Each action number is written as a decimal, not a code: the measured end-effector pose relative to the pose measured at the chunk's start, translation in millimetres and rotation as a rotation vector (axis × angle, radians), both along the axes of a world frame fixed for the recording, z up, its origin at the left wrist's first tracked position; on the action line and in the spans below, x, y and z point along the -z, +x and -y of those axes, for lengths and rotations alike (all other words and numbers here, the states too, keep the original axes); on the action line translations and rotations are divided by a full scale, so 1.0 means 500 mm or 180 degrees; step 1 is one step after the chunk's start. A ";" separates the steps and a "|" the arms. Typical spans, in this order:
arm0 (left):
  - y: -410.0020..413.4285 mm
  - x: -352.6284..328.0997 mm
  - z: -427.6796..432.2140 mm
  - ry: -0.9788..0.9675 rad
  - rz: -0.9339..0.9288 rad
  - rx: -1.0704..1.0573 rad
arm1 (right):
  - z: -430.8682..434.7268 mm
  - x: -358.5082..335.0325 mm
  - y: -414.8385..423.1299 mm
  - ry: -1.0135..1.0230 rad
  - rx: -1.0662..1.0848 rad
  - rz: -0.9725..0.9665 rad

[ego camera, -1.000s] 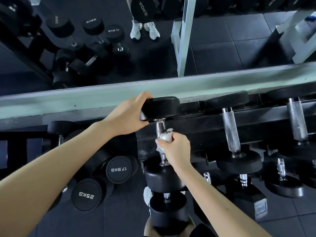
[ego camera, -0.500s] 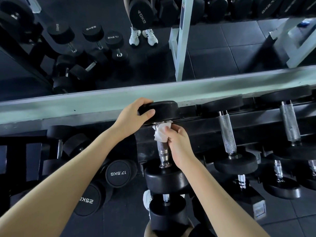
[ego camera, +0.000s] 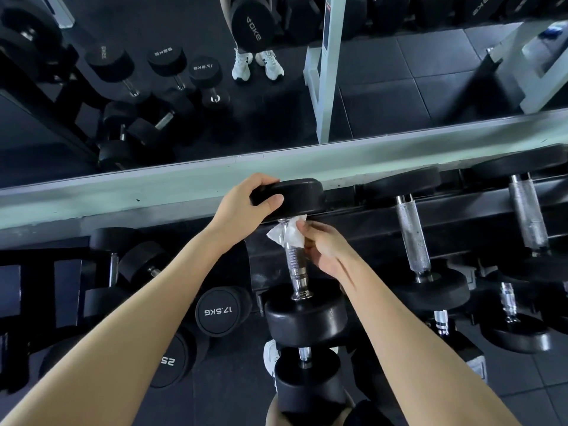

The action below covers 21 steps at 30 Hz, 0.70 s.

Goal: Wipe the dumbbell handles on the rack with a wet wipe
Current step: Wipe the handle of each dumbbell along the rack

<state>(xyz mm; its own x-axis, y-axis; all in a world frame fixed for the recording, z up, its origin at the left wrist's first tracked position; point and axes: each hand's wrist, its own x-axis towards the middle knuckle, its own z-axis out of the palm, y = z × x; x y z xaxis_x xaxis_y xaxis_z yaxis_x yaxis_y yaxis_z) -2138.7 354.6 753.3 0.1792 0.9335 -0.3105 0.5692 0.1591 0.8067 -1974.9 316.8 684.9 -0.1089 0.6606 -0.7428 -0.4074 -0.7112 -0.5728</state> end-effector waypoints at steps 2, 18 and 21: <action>-0.006 0.001 -0.003 0.0030 0.0027 0.0003 | -0.001 0.004 -0.005 0.0095 -0.0045 0.0148; -0.006 -0.005 -0.009 0.0033 -0.0052 0.0075 | 0.109 0.011 -0.012 0.1038 -0.1413 0.2581; -0.003 -0.003 -0.009 0.0037 -0.0056 0.0110 | 0.110 0.010 0.021 0.0964 -0.2218 0.2442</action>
<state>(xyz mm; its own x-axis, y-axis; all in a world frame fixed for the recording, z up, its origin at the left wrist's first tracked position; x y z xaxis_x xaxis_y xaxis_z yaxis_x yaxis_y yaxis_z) -2140.4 359.3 754.8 0.2061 0.9304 -0.3031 0.5883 0.1297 0.7982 -1964.2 261.8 679.7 -0.1069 0.8010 -0.5891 0.5747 -0.4337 -0.6940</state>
